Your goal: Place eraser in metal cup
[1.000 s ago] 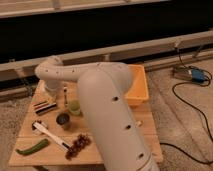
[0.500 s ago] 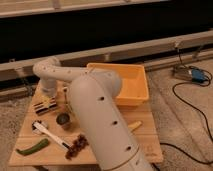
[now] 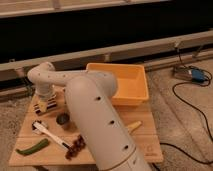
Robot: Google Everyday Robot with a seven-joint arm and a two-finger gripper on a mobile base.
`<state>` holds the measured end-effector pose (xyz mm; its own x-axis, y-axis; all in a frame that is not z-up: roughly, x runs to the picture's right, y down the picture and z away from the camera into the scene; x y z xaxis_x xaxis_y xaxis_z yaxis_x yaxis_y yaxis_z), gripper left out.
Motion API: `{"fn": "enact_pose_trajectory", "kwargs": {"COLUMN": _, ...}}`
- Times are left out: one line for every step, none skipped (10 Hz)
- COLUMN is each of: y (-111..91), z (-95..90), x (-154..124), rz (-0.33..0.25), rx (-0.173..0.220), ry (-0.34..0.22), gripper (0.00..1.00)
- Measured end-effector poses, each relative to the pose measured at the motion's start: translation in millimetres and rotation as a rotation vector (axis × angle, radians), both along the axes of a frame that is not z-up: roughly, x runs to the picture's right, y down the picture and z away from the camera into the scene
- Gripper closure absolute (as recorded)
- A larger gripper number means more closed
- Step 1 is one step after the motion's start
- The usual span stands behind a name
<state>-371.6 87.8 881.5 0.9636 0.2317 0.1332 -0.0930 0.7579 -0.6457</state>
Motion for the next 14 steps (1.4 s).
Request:
{"fn": "enact_pose_trajectory", "kwargs": {"y": 4, "z": 1.5, "x": -5, "rz": 0.010, "rx": 0.044, "ry": -0.009, "gripper": 0.35}}
{"fn": "enact_pose_trajectory", "kwargs": {"y": 4, "z": 0.8, "x": -10, "rz": 0.020, "rx": 0.071, "ry": -0.016, "gripper": 0.35}}
{"fn": "enact_pose_trajectory", "kwargs": {"y": 6, "z": 0.9, "x": -14, "rz": 0.028, "rx": 0.099, "ry": -0.022, "gripper": 0.35}}
{"fn": "enact_pose_trajectory", "kwargs": {"y": 5, "z": 1.8, "x": -20, "rz": 0.032, "rx": 0.116, "ry": -0.027, "gripper": 0.35}}
{"fn": "enact_pose_trajectory", "kwargs": {"y": 4, "z": 2.5, "x": -24, "rz": 0.034, "rx": 0.125, "ry": -0.031, "gripper": 0.35}}
{"fn": "enact_pose_trajectory", "kwargs": {"y": 4, "z": 3.1, "x": -28, "rz": 0.034, "rx": 0.131, "ry": -0.033, "gripper": 0.35}}
{"fn": "enact_pose_trajectory", "kwargs": {"y": 2, "z": 6.3, "x": -31, "rz": 0.034, "rx": 0.142, "ry": -0.032, "gripper": 0.35}}
{"fn": "enact_pose_trajectory", "kwargs": {"y": 1, "z": 8.4, "x": -32, "rz": 0.032, "rx": 0.145, "ry": -0.031, "gripper": 0.35}}
{"fn": "enact_pose_trajectory", "kwargs": {"y": 0, "z": 10.1, "x": -33, "rz": 0.026, "rx": 0.147, "ry": -0.029, "gripper": 0.35}}
{"fn": "enact_pose_trajectory", "kwargs": {"y": 2, "z": 12.6, "x": -35, "rz": 0.007, "rx": 0.143, "ry": -0.027, "gripper": 0.35}}
{"fn": "enact_pose_trajectory", "kwargs": {"y": 5, "z": 16.4, "x": -36, "rz": -0.017, "rx": 0.137, "ry": -0.021, "gripper": 0.35}}
{"fn": "enact_pose_trajectory", "kwargs": {"y": 8, "z": 18.9, "x": -37, "rz": -0.033, "rx": 0.133, "ry": -0.017, "gripper": 0.35}}
{"fn": "enact_pose_trajectory", "kwargs": {"y": 10, "z": 22.4, "x": -36, "rz": -0.052, "rx": 0.126, "ry": -0.009, "gripper": 0.35}}
{"fn": "enact_pose_trajectory", "kwargs": {"y": 12, "z": 26.3, "x": -35, "rz": -0.072, "rx": 0.119, "ry": -0.001, "gripper": 0.35}}
